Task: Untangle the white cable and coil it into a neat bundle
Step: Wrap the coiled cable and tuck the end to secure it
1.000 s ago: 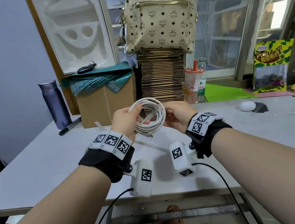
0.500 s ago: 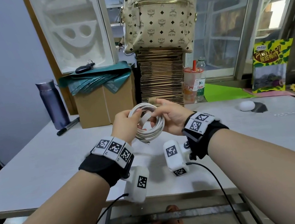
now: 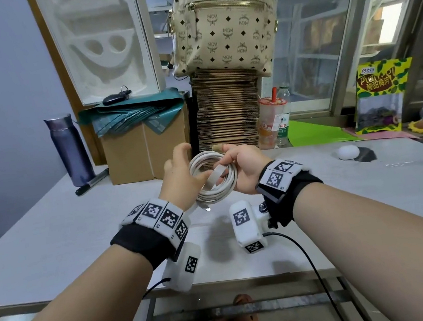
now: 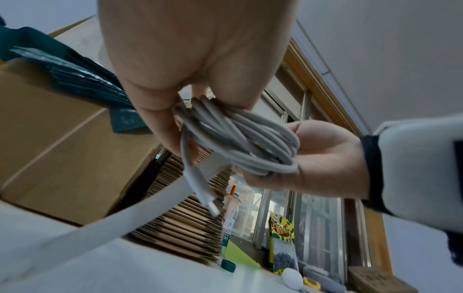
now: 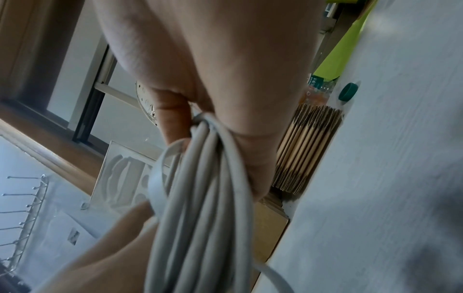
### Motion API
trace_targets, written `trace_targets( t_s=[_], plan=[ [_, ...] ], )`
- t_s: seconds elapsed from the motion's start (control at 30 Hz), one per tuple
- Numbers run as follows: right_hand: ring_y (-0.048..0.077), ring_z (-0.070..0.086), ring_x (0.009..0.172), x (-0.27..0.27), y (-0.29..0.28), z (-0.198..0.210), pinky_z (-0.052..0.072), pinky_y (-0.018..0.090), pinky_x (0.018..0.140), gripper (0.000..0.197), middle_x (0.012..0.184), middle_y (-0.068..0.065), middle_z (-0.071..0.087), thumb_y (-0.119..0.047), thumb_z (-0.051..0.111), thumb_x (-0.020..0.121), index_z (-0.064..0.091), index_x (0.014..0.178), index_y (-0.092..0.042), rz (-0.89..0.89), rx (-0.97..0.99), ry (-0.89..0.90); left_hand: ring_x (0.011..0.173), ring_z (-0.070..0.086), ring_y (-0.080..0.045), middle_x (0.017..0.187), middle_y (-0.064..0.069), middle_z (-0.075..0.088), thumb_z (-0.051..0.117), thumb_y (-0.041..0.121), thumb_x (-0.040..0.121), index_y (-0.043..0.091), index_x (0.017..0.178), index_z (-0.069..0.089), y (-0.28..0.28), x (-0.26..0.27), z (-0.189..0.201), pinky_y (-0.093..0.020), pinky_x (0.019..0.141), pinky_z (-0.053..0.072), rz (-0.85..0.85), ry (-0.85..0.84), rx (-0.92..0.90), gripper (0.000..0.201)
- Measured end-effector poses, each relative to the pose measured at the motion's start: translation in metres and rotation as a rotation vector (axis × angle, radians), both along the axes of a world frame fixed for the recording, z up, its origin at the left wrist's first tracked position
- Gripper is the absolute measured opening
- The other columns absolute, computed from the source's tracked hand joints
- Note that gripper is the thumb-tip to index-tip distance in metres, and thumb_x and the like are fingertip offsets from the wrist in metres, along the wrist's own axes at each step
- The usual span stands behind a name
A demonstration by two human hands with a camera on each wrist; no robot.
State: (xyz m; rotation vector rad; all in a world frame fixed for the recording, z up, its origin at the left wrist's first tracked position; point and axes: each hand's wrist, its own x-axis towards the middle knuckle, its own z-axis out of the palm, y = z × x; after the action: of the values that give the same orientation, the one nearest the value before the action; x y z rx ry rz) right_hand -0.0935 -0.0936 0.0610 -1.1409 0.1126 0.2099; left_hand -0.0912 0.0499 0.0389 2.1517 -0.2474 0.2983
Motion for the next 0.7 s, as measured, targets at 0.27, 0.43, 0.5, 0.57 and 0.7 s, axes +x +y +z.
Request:
trace_targets(
  t_s=[0.27, 0.43, 0.5, 0.57, 0.7],
  plan=[
    [0.022, 0.043, 0.057, 0.011, -0.003, -0.004, 0.041, 0.026, 0.050, 0.037, 0.082, 0.014, 0.052, 0.013, 0.032, 0.078, 0.051, 0.101, -0.009, -0.075, -0.047, -0.002, 0.128, 0.039, -0.020, 0.132, -0.004, 0.045, 0.053, 0.032, 0.092, 0.019, 0.110, 0.059, -0.007, -0.007, -0.002, -0.040, 0.111, 0.023, -0.011, -0.327, 0.135, 0.023],
    [0.023, 0.046, 0.056, 0.013, -0.006, -0.003, 0.044, 0.027, 0.049, 0.050, 0.095, 0.019, 0.050, 0.017, 0.030, 0.077, 0.050, 0.115, -0.007, -0.130, 0.018, -0.035, 0.132, 0.035, -0.018, 0.138, 0.001, 0.042, 0.065, 0.034, 0.087, 0.017, 0.097, 0.073, -0.012, -0.008, 0.004, -0.028, 0.109, 0.025, -0.108, -0.250, 0.271, 0.021],
    [0.022, 0.045, 0.053, 0.011, -0.007, -0.003, 0.043, 0.024, 0.043, 0.048, 0.093, 0.018, 0.048, 0.017, 0.030, 0.079, 0.050, 0.113, -0.010, -0.120, -0.041, -0.051, 0.130, 0.034, -0.020, 0.138, 0.000, 0.041, 0.064, 0.033, 0.087, 0.014, 0.095, 0.074, -0.013, -0.009, 0.004, -0.024, 0.102, 0.027, -0.065, -0.264, 0.344, 0.022],
    [0.021, 0.044, 0.051, 0.010, -0.008, -0.003, 0.043, 0.026, 0.045, 0.047, 0.090, 0.018, 0.048, 0.017, 0.031, 0.079, 0.052, 0.107, -0.015, -0.091, -0.120, -0.074, 0.124, 0.036, -0.023, 0.133, -0.001, 0.045, 0.059, 0.034, 0.090, 0.013, 0.096, 0.071, -0.014, -0.010, 0.006, -0.028, 0.098, 0.030, -0.027, -0.301, 0.431, 0.025],
    [0.018, 0.041, 0.046, 0.012, -0.007, -0.003, 0.038, 0.027, 0.048, 0.051, 0.071, 0.013, 0.045, 0.016, 0.031, 0.075, 0.053, 0.109, -0.015, -0.078, -0.340, -0.102, 0.099, 0.053, -0.022, 0.086, 0.004, 0.057, 0.046, 0.038, 0.096, 0.018, 0.101, 0.057, -0.020, -0.017, 0.016, -0.033, 0.096, 0.030, -0.015, -0.327, 0.560, 0.023]
  ],
)
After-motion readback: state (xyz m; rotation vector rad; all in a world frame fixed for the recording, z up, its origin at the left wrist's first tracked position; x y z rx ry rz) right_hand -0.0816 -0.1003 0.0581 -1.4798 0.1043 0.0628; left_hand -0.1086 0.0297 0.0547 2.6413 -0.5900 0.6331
